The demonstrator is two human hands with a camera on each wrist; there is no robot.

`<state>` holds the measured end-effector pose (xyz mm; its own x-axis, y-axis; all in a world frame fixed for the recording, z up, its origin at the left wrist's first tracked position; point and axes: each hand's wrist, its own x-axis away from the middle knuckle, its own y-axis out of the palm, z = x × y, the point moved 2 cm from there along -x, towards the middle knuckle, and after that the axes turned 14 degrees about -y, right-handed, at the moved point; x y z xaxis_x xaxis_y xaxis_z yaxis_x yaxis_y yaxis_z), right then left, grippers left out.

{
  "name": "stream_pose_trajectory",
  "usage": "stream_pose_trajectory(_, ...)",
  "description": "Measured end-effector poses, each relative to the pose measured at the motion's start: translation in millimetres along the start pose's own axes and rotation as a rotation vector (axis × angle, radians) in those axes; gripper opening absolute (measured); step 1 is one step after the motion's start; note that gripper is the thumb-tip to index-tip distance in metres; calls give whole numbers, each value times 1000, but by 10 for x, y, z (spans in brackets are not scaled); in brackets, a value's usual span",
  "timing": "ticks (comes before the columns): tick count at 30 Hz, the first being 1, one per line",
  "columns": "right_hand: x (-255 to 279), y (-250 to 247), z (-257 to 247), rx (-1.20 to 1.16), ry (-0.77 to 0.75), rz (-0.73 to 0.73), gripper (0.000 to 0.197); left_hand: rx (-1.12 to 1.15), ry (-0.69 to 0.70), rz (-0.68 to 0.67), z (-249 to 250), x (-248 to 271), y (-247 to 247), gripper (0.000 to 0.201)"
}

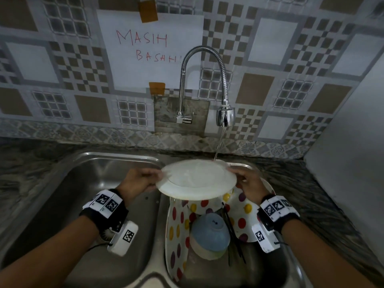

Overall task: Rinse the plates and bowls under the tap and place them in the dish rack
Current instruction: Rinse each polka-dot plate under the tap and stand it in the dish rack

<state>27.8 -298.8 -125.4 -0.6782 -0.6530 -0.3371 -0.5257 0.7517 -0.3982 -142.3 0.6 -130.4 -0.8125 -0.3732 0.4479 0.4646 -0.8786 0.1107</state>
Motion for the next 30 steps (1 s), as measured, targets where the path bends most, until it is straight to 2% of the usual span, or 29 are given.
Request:
stream_pose_trajectory(1,58,-16,46,18,5,-5,26,-17,-3,-31,-1,29,53,15)
stream_pose_trajectory(2,109,-37,50,39,7,2,26,-16,8,-74,-10,52,96,24)
stream_pose_trajectory(4,188,-97,42,23,-4,88,24,-13,56,-169,-27,79,162,50)
stream_pose_trajectory(5,205,-135,53,64,9,125,22,-40,89,-188,-29,87,184,53)
stream_pose_trajectory(8,250,-225,45,159,87,227,17,-111,171,-282,1,57,306,41)
stream_pose_trajectory(10,281,-289,36,152,136,308,18,11,148,-308,79,52,422,31)
stream_pose_trajectory(12,304,-333,-11,178,145,339,24,44,171,-235,123,-5,511,28)
stream_pose_trajectory(14,349,-361,-110,167,124,346,21,60,228,-166,169,-17,549,28)
stream_pose_trajectory(16,416,-383,-194,132,100,358,14,-45,301,-143,185,-10,566,22)
stream_pose_trajectory(18,500,-396,-227,118,72,361,15,-126,411,-140,181,-29,572,17)
stream_pose_trajectory(21,632,-374,-298,161,54,350,23,-409,466,-141,132,-82,557,26)
stream_pose_trajectory(24,765,-357,-381,156,61,383,32,-434,440,-194,97,-3,562,48)
stream_pose_trajectory(25,825,-358,-410,154,74,400,36,-425,433,-189,76,17,555,50)
stream_pose_trajectory(27,971,-358,-474,158,99,416,42,-406,433,-245,41,85,577,48)
stream_pose_trajectory(30,1249,-363,-645,186,102,456,46,-446,518,-327,30,210,703,39)
